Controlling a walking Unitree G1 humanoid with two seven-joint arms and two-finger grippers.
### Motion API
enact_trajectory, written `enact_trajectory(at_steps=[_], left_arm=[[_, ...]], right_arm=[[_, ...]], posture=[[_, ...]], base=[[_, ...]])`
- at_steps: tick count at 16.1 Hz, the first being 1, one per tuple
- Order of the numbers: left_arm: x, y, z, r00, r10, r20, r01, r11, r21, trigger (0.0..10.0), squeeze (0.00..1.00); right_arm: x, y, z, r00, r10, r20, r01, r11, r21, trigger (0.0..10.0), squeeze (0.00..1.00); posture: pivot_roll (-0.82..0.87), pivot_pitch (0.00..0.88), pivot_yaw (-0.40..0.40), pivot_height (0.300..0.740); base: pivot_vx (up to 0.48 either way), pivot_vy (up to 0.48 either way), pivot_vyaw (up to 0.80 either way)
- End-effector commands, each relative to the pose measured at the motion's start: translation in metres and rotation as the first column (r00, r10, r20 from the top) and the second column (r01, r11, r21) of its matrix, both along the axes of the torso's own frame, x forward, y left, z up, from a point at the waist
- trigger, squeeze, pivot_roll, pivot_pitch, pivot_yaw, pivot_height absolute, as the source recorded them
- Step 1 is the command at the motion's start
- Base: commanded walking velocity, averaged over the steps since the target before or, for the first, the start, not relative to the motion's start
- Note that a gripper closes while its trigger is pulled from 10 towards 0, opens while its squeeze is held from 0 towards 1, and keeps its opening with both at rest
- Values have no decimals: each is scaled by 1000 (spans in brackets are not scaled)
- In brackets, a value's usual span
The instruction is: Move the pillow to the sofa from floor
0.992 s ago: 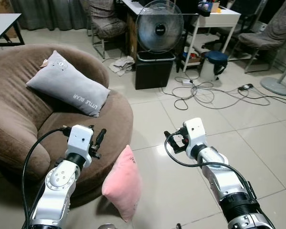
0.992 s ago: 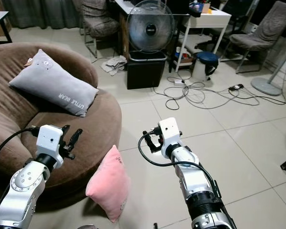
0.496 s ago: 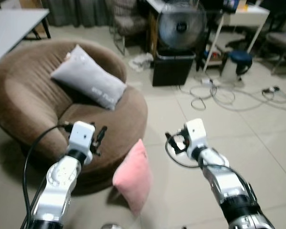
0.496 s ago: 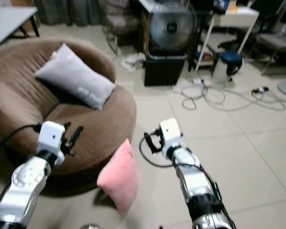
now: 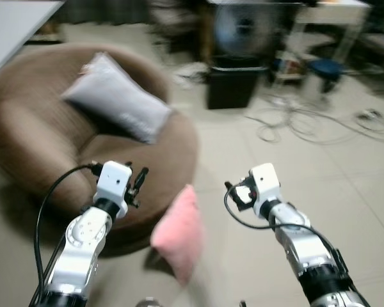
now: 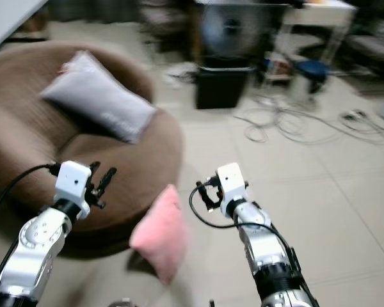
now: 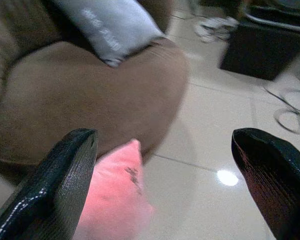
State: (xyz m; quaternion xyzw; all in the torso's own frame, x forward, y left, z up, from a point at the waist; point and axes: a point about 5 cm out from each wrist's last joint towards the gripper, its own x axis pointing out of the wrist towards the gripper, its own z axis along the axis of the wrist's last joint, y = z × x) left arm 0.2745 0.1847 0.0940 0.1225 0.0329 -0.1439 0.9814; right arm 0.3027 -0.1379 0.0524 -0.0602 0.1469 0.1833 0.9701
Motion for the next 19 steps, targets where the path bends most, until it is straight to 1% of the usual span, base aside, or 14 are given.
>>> enact_trajectory(at_steps=[1, 5, 19], left_arm=[[1, 1, 4, 1000, -7, 16, 7, 1000, 0, 10000, 0], [0, 1, 4, 1000, -5, 17, 5, 1000, 2, 10000, 0], [4, 4, 3, 1000, 18, 9, -19, 1000, 24, 10000, 0]], right_arm=[[4, 1, 7, 999, -1, 34, 1, 1000, 15, 10000, 0], [5, 1, 8, 1000, -6, 30, 6, 1000, 22, 10000, 0], [7, 0, 10, 999, -21, 38, 19, 999, 34, 10000, 0]], posture=[[156, 0, -19, 740], [161, 0, -23, 740], [156, 0, -17, 740]], base=[[315, 0, 0], [311, 0, 0], [0, 0, 0]])
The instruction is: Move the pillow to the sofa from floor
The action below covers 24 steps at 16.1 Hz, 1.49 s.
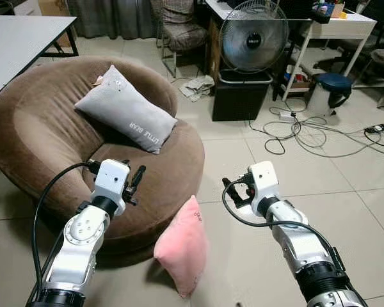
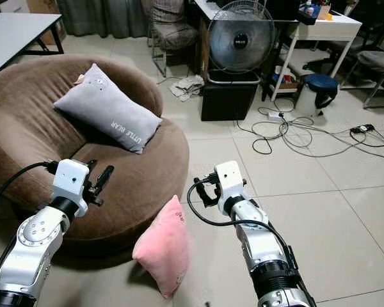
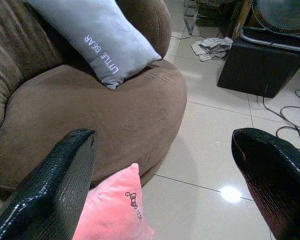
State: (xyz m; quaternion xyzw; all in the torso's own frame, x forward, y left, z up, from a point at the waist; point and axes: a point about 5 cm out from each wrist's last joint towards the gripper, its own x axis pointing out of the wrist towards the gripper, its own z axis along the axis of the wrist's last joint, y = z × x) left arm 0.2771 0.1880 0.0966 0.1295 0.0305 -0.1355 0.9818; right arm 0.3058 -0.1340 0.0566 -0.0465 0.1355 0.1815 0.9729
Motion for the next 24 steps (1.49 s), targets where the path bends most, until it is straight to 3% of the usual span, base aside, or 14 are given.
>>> enact_trajectory(at_steps=[1, 14, 21, 24], left_arm=[[2, 0, 1, 1000, 3, 0, -3, 1000, 11, 10000, 0], [2, -5, -5, 999, -36, -32, 37, 998, 46, 10000, 0], [6, -9, -4, 998, -52, -27, 53, 998, 39, 10000, 0], [10, -11, -2, 998, -56, -18, 57, 998, 33, 10000, 0]], right_arm=[[4, -4, 6, 1000, -13, 20, 13, 1000, 3, 10000, 0], [1, -12, -3, 998, -58, -20, 57, 997, -50, 10000, 0], [1, -12, -2, 997, -76, -17, 75, 996, -40, 10000, 0], [3, -16, 0, 995, -95, -6, 95, 995, -44, 10000, 0]], posture=[[156, 0, -17, 740], [144, 0, -9, 740], [128, 0, -1, 687], [122, 0, 3, 687]], base=[[0, 0, 0], [0, 0, 0], [0, 0, 0], [0, 0, 0]])
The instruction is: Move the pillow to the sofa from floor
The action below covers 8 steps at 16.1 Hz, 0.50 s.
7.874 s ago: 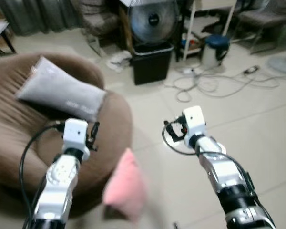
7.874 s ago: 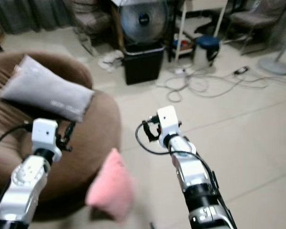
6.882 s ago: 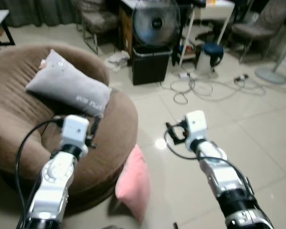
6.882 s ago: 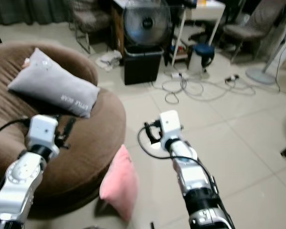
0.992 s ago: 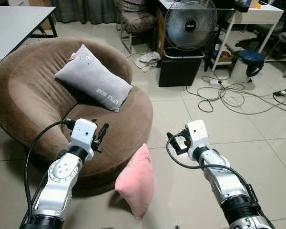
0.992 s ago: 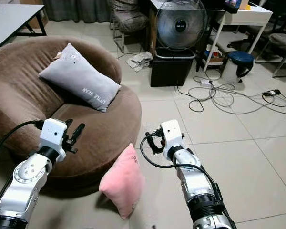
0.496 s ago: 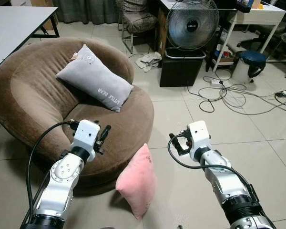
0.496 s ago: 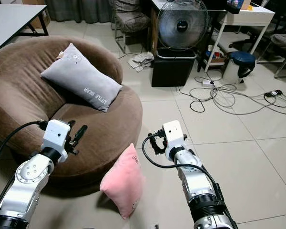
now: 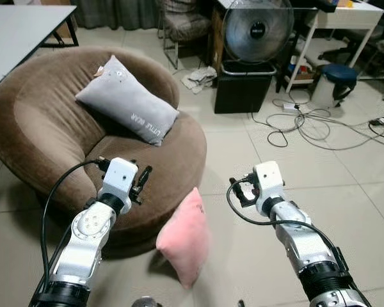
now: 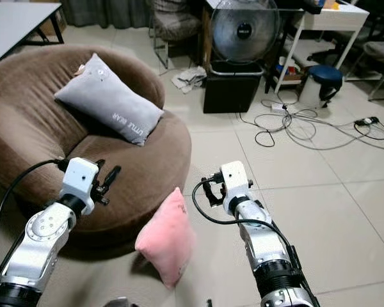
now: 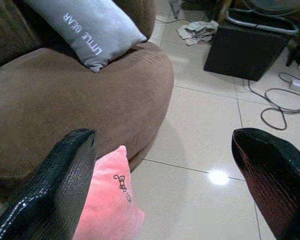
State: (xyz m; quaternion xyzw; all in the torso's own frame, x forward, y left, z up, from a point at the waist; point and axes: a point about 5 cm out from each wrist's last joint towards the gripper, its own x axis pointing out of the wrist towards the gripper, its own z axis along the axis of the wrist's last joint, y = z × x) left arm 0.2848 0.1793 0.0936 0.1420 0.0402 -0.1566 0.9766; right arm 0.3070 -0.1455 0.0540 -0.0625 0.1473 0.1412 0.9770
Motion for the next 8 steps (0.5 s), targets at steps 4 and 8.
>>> enact_trajectory(at_steps=[4, 8], left_arm=[[1, -2, -2, 1000, -16, -1, 16, 1000, 9, 10000, 0], [-1, -3, -3, 1000, -15, -4, 15, 1000, 6, 10000, 0]], right_arm=[[-1, -5, 0, 1000, -15, -1, 15, 1000, -5, 10000, 0], [-1, -6, 0, 1000, -20, -1, 20, 1000, -6, 10000, 0]], posture=[[121, 0, 3, 687], [115, 0, 5, 687]], base=[[0, 0, 0], [0, 0, 0]])
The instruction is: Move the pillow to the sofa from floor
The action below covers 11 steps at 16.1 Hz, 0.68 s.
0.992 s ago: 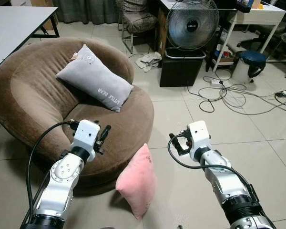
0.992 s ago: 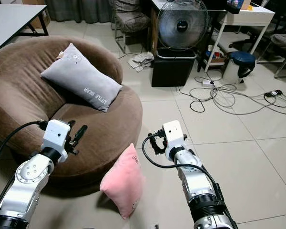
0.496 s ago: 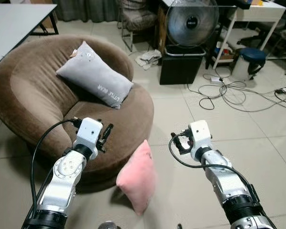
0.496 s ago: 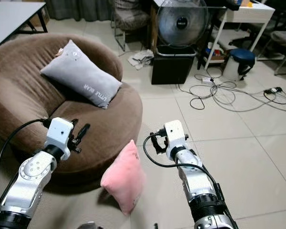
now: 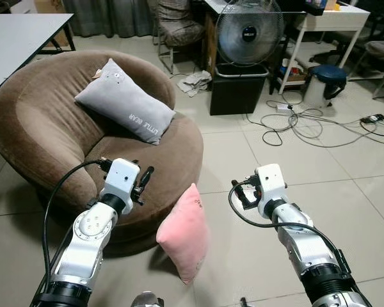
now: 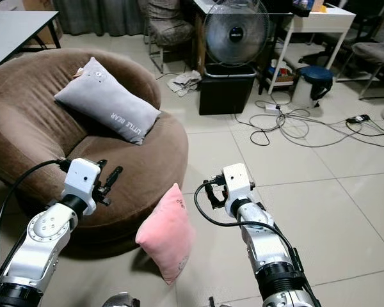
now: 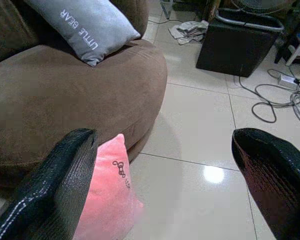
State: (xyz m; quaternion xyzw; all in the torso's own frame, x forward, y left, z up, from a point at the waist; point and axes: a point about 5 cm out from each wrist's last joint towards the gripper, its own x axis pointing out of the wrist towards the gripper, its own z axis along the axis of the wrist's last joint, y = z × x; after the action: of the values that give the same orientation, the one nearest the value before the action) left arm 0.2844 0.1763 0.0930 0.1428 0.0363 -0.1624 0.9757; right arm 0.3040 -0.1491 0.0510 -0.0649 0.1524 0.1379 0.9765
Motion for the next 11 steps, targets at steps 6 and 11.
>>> enact_trajectory(at_steps=[6, 11], left_arm=[[0, -2, 1, 1000, -29, 8, 29, 999, -14, 10000, 0], [-1, -1, 2, 999, -37, 10, 37, 999, -16, 10000, 0]], right_arm=[[0, -3, 2, 1000, -19, 4, 19, 1000, 1, 10000, 0], [-1, -1, 2, 1000, -12, 4, 12, 1000, 7, 10000, 0]], posture=[[111, 0, 13, 687], [113, 0, 14, 687]], base=[[0, 0, 0], [312, 0, 0]])
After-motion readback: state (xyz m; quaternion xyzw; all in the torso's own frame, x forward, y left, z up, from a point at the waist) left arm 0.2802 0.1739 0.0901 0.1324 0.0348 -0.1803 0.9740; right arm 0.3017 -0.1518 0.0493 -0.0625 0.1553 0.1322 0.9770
